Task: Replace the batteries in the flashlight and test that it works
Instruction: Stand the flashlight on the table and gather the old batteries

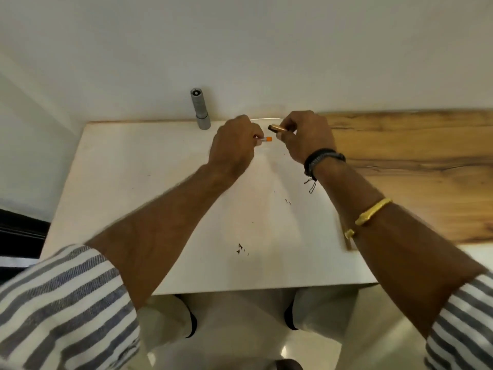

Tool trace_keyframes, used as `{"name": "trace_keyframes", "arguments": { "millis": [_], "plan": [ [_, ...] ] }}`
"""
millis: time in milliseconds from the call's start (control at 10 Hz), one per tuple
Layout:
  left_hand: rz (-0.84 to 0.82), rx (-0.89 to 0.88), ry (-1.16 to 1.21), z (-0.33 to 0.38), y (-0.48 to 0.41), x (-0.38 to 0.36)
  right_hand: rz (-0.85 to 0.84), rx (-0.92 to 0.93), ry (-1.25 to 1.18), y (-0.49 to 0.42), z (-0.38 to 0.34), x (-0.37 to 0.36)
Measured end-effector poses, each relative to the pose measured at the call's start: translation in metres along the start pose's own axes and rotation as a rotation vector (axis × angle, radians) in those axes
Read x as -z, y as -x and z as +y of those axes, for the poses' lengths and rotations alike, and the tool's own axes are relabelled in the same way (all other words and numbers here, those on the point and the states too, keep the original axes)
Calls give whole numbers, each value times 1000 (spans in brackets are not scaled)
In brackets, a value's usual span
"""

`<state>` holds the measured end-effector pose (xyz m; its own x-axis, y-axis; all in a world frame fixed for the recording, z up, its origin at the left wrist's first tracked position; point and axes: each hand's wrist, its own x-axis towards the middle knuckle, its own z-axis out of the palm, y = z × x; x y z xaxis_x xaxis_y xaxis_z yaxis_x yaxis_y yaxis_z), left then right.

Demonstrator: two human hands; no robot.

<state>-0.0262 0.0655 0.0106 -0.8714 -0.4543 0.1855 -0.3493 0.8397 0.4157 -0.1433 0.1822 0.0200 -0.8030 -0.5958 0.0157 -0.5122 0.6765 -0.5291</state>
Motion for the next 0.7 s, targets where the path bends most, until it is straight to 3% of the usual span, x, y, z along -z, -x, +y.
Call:
{"name": "trace_keyframes", "arguments": {
  "millis": [300,600,700],
  "plan": [
    [-25,116,-34,-28,-47,-22,-108,37,386,-59,-9,-36],
    [-57,149,41,-31,-47,-28,-111,21,403,-58,-9,-38],
    [3,138,133,-29,-36,-20,-82,-22,292,-49,-8,-28]
  ]
}}
